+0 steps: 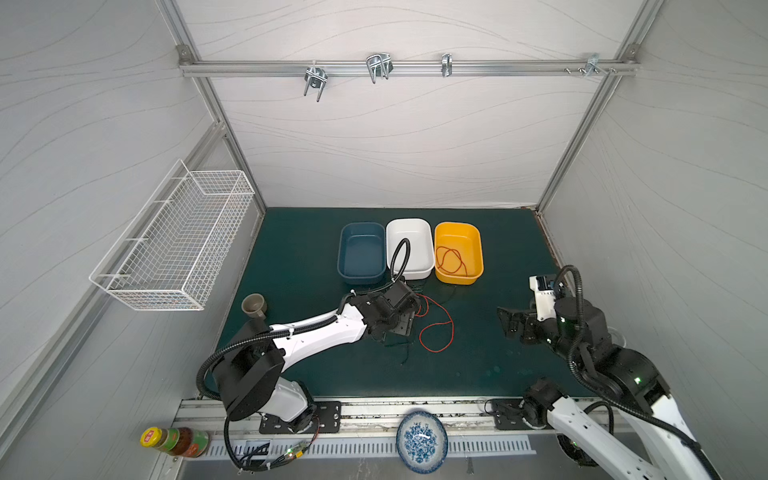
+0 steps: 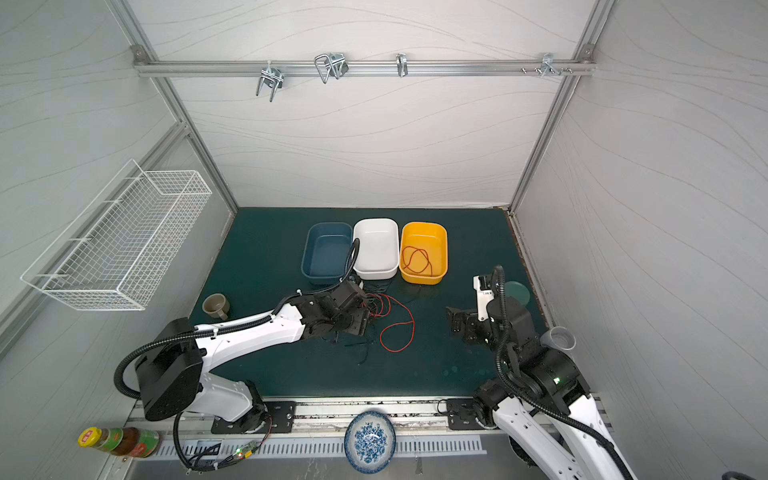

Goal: Untangle the cables
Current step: 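Reach the left gripper into the cable pile and grasp a black cable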

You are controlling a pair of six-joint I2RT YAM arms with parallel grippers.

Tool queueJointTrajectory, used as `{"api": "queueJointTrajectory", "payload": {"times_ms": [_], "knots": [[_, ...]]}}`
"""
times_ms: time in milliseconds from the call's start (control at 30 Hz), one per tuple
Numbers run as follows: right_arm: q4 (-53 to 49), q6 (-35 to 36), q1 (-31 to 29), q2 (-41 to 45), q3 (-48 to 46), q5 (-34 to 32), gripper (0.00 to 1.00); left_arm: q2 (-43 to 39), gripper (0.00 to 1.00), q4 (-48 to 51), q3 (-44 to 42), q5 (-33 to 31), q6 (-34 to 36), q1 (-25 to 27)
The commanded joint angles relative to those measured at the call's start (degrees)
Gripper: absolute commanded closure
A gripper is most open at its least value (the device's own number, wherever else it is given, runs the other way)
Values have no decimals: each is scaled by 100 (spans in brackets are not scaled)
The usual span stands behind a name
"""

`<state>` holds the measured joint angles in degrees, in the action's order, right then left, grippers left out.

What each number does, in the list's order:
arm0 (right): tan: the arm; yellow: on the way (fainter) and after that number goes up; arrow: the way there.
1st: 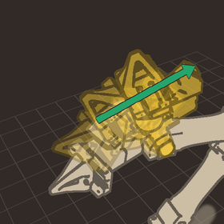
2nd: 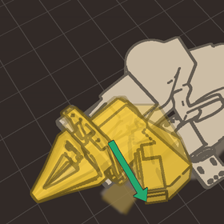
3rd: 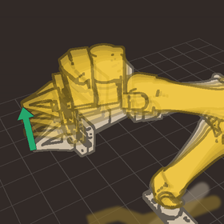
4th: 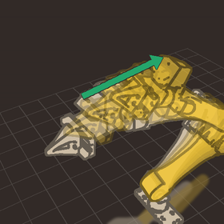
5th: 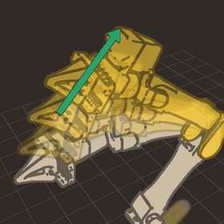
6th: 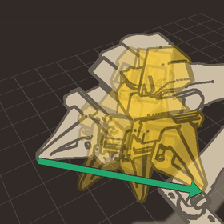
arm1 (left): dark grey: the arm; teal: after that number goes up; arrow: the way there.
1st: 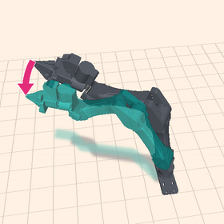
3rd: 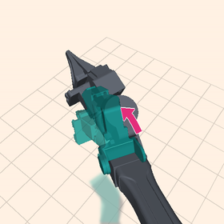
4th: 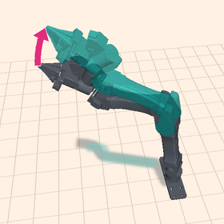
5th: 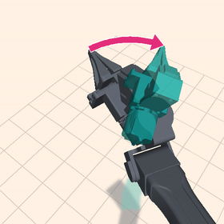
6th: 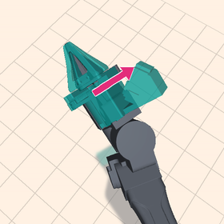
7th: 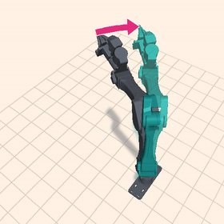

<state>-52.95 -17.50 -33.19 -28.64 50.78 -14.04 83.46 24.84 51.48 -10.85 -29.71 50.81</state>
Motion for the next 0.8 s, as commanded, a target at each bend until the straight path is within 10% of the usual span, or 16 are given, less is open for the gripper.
{"api": "queueJointTrajectory", "payload": {"times_ms": [0,767], "knots": [[114,71,-52,74,-40,-77,1,180,31,-206,288,-342,195,34],[114,71,-292,52,-86,-142,1,895,86,133,924,-620,512,30]]}}
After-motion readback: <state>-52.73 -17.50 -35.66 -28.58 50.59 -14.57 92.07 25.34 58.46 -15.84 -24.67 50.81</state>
